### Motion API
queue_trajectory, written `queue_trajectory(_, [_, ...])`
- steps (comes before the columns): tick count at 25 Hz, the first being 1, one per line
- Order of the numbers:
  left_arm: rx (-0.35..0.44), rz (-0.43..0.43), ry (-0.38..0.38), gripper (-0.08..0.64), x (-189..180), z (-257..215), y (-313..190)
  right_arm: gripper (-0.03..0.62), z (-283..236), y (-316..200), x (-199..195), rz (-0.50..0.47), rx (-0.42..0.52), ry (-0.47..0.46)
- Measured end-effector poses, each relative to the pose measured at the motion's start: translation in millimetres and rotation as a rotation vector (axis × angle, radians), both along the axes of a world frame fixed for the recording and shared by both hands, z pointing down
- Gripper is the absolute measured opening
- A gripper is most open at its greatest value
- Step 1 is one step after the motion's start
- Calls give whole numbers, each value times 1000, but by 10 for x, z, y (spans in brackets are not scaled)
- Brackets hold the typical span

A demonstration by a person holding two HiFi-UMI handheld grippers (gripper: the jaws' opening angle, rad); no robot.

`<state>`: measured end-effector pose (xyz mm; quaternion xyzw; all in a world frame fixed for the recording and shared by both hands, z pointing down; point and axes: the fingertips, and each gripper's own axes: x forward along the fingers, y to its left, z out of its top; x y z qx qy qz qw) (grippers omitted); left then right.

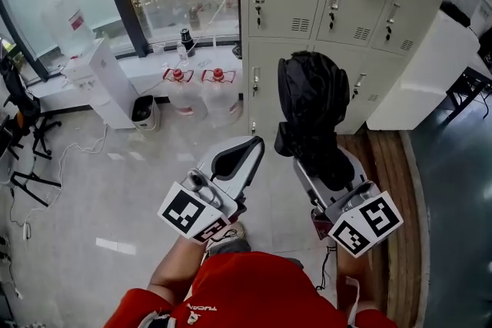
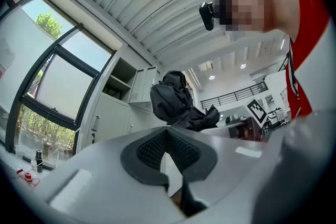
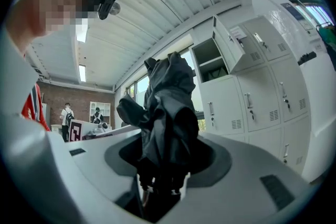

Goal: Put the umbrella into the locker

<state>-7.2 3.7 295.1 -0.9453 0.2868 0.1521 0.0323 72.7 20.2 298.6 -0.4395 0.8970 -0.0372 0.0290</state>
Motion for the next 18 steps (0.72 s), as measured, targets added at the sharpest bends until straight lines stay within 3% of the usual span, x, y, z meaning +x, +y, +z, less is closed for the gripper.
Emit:
queue_trajectory(8, [27,42,22,5,-286,-218,-919,209,-251,-885,-300,50,17,14])
queue_trajectory(18, [43,87,15,5,-307,-306,-1597,209,-468,-1591,-372,98,48,32])
